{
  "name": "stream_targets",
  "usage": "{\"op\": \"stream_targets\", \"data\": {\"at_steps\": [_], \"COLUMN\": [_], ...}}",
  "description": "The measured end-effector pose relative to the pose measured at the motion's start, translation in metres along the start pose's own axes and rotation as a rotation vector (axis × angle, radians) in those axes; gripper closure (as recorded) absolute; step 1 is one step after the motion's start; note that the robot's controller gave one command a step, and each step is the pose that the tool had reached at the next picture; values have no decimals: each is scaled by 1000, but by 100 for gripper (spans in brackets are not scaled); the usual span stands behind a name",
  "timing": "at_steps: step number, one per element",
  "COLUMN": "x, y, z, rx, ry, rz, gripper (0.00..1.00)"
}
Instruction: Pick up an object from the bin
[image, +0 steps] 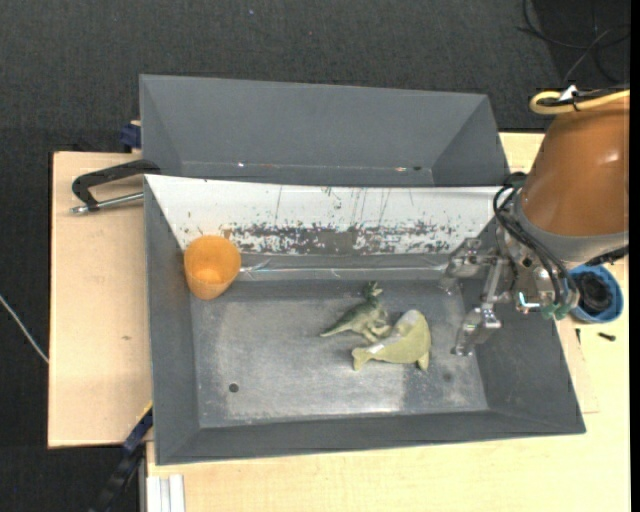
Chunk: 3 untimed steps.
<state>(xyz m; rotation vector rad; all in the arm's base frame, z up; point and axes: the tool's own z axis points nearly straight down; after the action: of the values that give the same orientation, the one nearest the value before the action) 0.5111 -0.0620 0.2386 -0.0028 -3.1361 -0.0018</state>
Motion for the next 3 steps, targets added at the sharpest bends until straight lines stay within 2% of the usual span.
{"op": "stream_targets", "data": {"at_steps": [1,2,3], "x": [-13,-16,-22], "y": [31,13,7], "z": [167,136,138], "rx": [2,3,3], "ry": [-14,-14,-12], "rz": [-314,-251,-425], "gripper": [0,0,0]}}
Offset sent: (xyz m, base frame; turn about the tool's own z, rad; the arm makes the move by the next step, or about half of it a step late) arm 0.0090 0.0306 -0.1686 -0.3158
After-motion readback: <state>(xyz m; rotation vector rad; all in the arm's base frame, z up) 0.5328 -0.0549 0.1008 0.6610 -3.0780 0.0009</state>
